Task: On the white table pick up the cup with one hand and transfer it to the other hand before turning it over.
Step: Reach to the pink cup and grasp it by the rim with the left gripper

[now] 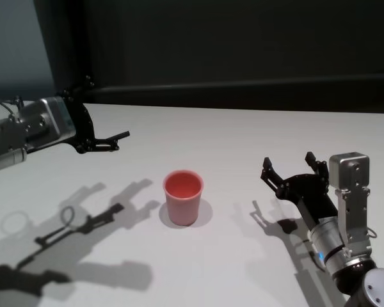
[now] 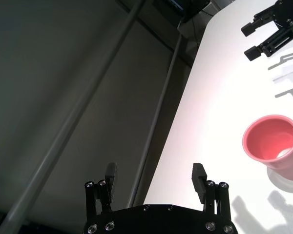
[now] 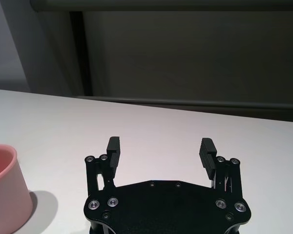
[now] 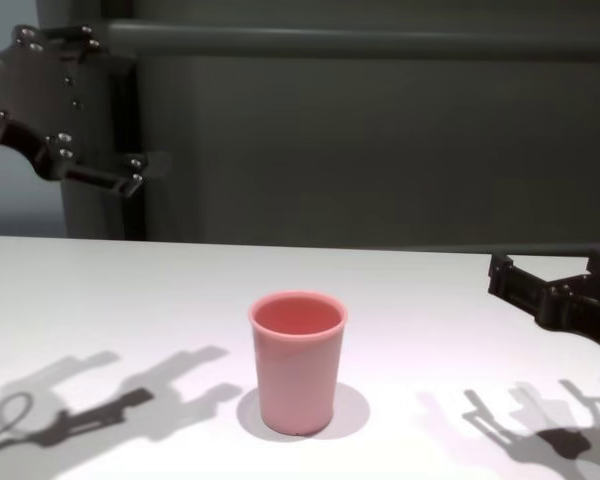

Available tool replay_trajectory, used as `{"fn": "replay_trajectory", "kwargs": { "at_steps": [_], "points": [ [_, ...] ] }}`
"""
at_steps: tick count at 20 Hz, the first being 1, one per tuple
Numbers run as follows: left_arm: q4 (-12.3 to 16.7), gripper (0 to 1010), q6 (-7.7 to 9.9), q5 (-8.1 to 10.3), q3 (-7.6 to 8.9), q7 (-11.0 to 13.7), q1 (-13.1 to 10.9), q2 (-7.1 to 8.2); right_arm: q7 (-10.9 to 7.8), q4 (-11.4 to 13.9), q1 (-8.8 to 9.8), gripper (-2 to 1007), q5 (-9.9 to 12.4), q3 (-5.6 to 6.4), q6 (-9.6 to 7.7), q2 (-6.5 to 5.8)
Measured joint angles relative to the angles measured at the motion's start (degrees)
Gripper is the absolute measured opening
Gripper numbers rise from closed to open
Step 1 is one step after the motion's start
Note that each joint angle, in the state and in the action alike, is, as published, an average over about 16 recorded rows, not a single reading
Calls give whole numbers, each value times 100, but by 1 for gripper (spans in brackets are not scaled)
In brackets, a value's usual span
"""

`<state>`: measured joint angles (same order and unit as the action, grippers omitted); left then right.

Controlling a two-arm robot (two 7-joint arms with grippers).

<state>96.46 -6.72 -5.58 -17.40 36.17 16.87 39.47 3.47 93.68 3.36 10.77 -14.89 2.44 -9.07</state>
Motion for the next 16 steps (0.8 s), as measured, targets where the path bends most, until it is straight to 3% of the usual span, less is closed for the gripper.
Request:
{"fn": "replay_trajectory", "kwargs": {
  "at_steps": [7, 16],
  "points": [
    [-132, 1003, -289, -263, -533, 676, 691, 239, 0, 0, 0, 1000, 0, 0, 0, 0],
    [-323, 1003, -693, -502, -1235, 1546, 1474, 291, 0, 0, 0, 1000, 0, 0, 0, 0]
  ]
}}
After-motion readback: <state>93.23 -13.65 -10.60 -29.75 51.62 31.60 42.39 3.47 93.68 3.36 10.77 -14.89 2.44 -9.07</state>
